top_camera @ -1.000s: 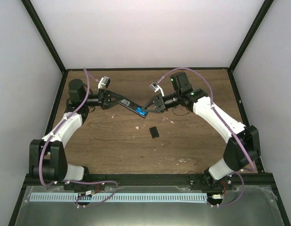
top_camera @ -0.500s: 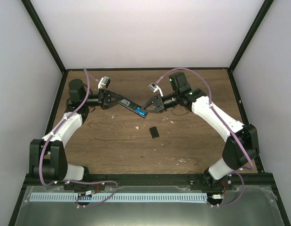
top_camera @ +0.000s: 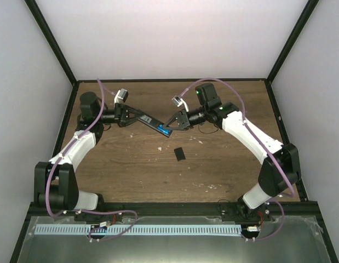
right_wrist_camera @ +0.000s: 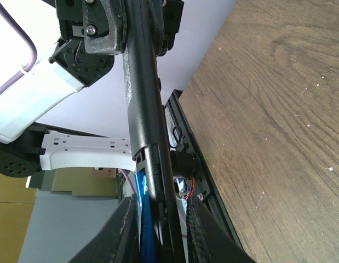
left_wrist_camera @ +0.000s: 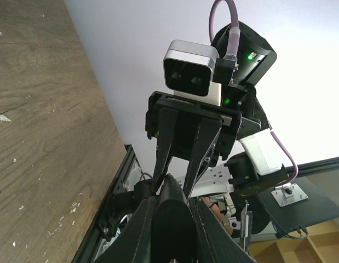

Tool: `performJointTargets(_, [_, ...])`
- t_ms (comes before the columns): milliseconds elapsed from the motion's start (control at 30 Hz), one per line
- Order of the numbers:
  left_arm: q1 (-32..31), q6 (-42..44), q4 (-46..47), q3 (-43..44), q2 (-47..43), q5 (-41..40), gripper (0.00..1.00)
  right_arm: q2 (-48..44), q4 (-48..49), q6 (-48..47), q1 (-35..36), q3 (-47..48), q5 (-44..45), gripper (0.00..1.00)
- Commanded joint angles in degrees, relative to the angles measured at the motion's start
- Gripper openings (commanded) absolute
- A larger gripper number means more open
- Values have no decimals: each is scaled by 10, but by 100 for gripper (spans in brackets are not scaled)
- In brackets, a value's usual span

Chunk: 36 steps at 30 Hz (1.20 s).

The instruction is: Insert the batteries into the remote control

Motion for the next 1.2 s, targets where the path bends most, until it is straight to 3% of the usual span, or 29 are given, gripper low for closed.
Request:
performJointTargets(0, [-3, -3, 19, -1, -2, 11, 0, 7, 13, -8, 8, 19, 14, 16])
performJointTargets(1167, [-5, -63, 90, -9, 5, 11, 0, 12, 87, -39, 20, 10, 23, 11])
